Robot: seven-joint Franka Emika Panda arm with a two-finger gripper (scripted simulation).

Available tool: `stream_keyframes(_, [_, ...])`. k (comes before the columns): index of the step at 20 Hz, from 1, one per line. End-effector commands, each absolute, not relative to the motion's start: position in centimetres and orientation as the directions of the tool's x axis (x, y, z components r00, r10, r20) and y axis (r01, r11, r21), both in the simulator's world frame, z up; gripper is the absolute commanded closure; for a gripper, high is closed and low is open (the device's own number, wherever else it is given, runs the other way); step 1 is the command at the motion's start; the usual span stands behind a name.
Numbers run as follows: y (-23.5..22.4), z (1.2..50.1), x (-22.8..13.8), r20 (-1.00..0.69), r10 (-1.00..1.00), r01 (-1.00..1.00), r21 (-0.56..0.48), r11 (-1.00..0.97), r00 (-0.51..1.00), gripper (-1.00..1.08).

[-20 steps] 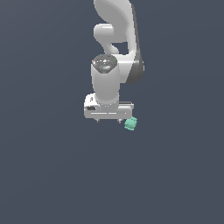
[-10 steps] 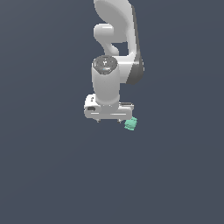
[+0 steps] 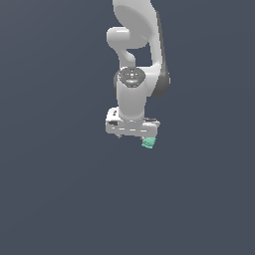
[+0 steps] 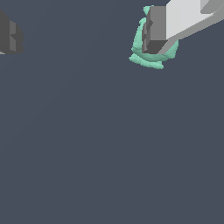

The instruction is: Pick up the object and move it to a goal position.

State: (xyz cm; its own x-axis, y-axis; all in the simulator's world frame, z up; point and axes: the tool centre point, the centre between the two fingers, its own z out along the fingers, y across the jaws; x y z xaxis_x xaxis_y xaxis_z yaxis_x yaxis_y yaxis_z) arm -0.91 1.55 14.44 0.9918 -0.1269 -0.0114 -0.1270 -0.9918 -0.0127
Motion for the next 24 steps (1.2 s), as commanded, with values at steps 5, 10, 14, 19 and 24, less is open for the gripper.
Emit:
stream_keyframes(5, [4.9,12.7,-2.5,-0.009,-0.214,-0.214,-0.007,-0.977,0.977,-0.92])
stream_keyframes(10, [7.6,11.3,-4.0,-0.006,-0.286,-0.287,-0.004,-0.958,0.958,-0.92])
stream_keyframes(14, [9.2,10.4,-5.0,-0.004,-0.332,-0.332,-0.002,-0.943,0.943,-0.92])
stream_keyframes(19, [10.5,9.7,-6.0,-0.001,-0.371,-0.371,-0.001,-0.929,0.929,-0.92])
stream_keyframes(24, [11.2,9.3,-6.6,0.0,-0.391,-0.391,0.0,-0.921,0.921,-0.92])
